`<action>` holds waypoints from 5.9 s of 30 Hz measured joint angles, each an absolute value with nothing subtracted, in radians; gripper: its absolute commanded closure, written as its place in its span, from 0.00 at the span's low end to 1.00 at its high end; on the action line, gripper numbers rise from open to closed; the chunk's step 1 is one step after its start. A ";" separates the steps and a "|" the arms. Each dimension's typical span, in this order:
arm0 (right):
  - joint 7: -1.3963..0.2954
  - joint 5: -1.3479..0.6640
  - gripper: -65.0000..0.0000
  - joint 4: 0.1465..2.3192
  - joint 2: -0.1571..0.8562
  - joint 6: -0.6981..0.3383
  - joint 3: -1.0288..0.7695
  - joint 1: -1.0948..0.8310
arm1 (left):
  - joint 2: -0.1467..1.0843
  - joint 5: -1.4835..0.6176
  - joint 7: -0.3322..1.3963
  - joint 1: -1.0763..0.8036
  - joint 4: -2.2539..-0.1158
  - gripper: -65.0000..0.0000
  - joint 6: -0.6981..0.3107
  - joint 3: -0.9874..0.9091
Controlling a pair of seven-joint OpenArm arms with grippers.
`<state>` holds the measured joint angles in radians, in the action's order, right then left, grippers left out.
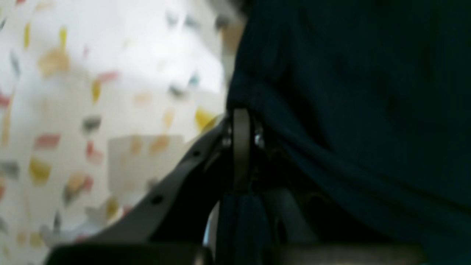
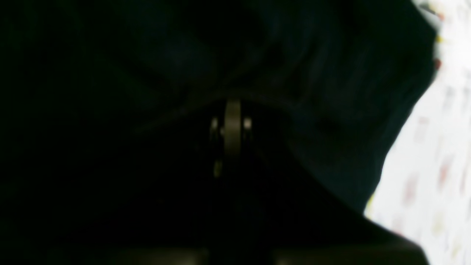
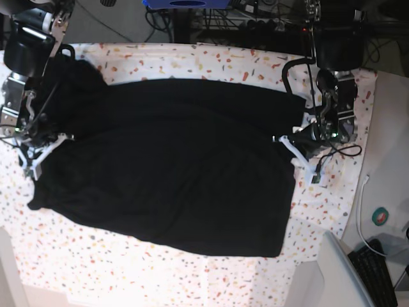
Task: Layout the t-shirt on the table in an organized manner, then fold the t-shirt properly
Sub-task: 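Regrasp the shirt edge with both grippers further along the hem, then lift the shirt with both grippers, flip it, and lay it flat, then pull the shirt edge with the right gripper away from the left gripper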
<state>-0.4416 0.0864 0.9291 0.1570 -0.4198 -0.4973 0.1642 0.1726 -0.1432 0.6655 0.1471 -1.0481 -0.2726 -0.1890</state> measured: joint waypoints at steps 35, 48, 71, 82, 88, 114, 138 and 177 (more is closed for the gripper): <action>-0.548 -0.205 0.27 1.679 -0.015 -0.430 -0.725 -0.233 | 0.083 -0.143 0.713 -0.232 -1.574 0.31 -0.273 -0.527; -0.538 -0.429 0.34 1.490 0.112 -0.427 -0.780 -0.309 | 0.103 -0.399 0.691 -0.175 -1.338 0.27 -0.397 -0.488; -0.488 -0.424 0.34 1.022 0.226 -0.553 -0.735 -0.083 | 0.098 -0.420 0.682 -0.130 -1.254 1.00 -0.402 -0.454; -0.492 -0.430 1.00 1.020 0.223 -0.561 -0.642 -0.094 | 0.102 -0.404 0.705 -0.185 -1.351 1.00 -0.400 -0.455; -0.571 -0.431 1.00 1.217 0.211 -0.561 -0.644 -0.258 | 0.113 -0.400 0.717 -0.267 -1.507 1.00 -0.401 -0.444; -0.798 0.064 1.00 1.222 0.292 -0.575 -0.656 0.689 | 0.139 -0.418 1.034 0.730 -1.331 1.00 -0.191 -0.164; -0.924 0.056 1.00 1.821 0.219 -0.572 -0.591 0.225 | 0.136 -0.411 1.090 0.392 -1.827 1.00 -0.186 -0.176; -0.665 -0.143 0.34 1.490 0.128 -0.568 -0.823 -0.180 | 0.197 -0.402 0.823 -0.162 -1.530 1.00 -0.183 -0.173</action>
